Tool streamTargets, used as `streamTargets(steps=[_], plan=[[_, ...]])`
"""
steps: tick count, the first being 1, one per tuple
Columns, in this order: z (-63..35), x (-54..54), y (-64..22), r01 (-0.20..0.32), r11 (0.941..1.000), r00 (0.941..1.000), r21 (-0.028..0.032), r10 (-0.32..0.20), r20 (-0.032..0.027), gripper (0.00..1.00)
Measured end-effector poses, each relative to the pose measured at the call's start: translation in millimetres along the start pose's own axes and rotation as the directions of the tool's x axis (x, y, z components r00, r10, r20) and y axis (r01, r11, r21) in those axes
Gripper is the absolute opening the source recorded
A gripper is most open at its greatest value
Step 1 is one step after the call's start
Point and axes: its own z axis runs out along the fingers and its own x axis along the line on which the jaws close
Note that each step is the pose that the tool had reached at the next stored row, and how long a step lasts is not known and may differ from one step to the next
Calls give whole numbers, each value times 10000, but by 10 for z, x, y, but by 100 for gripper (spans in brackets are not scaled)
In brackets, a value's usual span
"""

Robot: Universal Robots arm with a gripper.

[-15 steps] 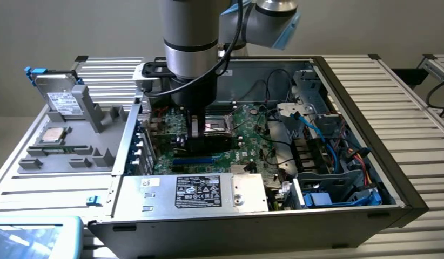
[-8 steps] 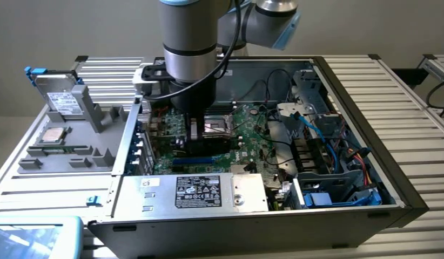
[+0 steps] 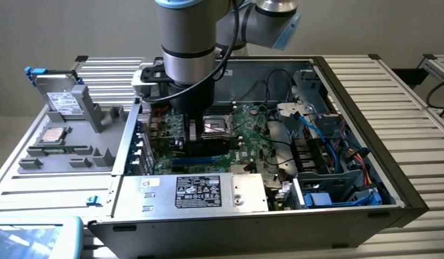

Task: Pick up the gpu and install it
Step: 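Insert the gpu into the slot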

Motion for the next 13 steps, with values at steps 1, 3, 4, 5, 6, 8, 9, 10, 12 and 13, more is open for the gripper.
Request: streamTargets(steps=[1,3,4,5,6,8,9,10,12,13], plan=[[7,0,3,0,10000,10000,0,0,-1,28],[21,0,9,0,10000,10000,-1,0,-1,28],[25,0,12,-1,10000,10000,-1,1,-2,28],[30,0,13,1,10000,10000,-5,-1,1,28],[34,0,15,1,10000,10000,-7,-1,3,28],[39,-1,20,0,10000,10000,-10,0,14,28],[41,-1,22,0,10000,10000,-13,0,23,28],[44,-1,25,-3,10000,10000,-17,3,31,28],[48,-1,28,-6,10000,10000,-30,7,43,28],[49,0,30,-11,10000,10000,-43,11,47,28]])
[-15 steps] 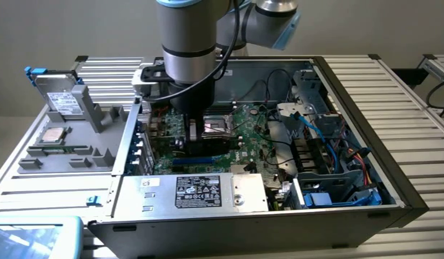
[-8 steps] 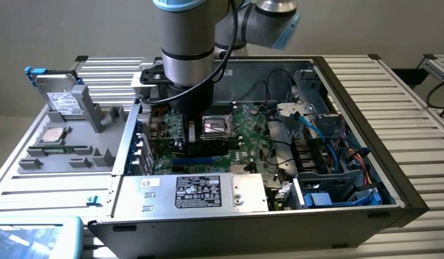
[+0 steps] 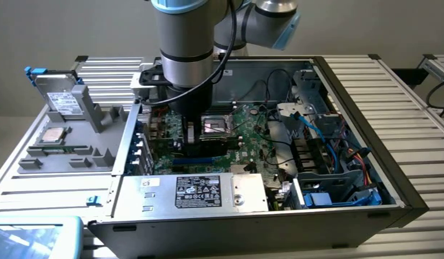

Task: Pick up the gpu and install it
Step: 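Insert the gpu into the slot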

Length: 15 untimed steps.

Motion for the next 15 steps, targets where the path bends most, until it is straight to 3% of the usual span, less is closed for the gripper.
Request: streamTargets(steps=[4,15], plan=[[9,-1,2,-25,10000,10000,-59,25,10,28],[12,-8,-9,-29,10000,10000,-59,29,20,28]])
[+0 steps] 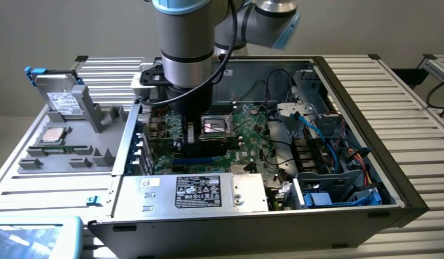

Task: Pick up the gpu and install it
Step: 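Insert the gpu into the slot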

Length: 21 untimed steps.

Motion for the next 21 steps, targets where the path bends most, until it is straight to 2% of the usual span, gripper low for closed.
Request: streamTargets(steps=[21], plan=[[24,-32,10,-12,10000,10000,-1,12,-1,28]])
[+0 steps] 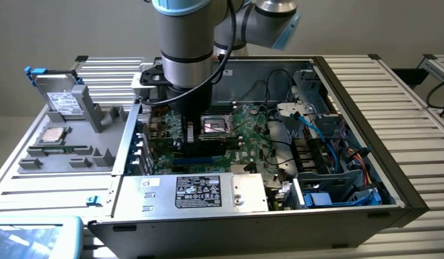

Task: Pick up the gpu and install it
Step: 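Insert the gpu into the slot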

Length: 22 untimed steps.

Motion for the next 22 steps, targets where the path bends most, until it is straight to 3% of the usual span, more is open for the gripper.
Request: streamTargets(steps=[22], plan=[[36,7,12,-1,10000,10000,-6,1,0,28]])
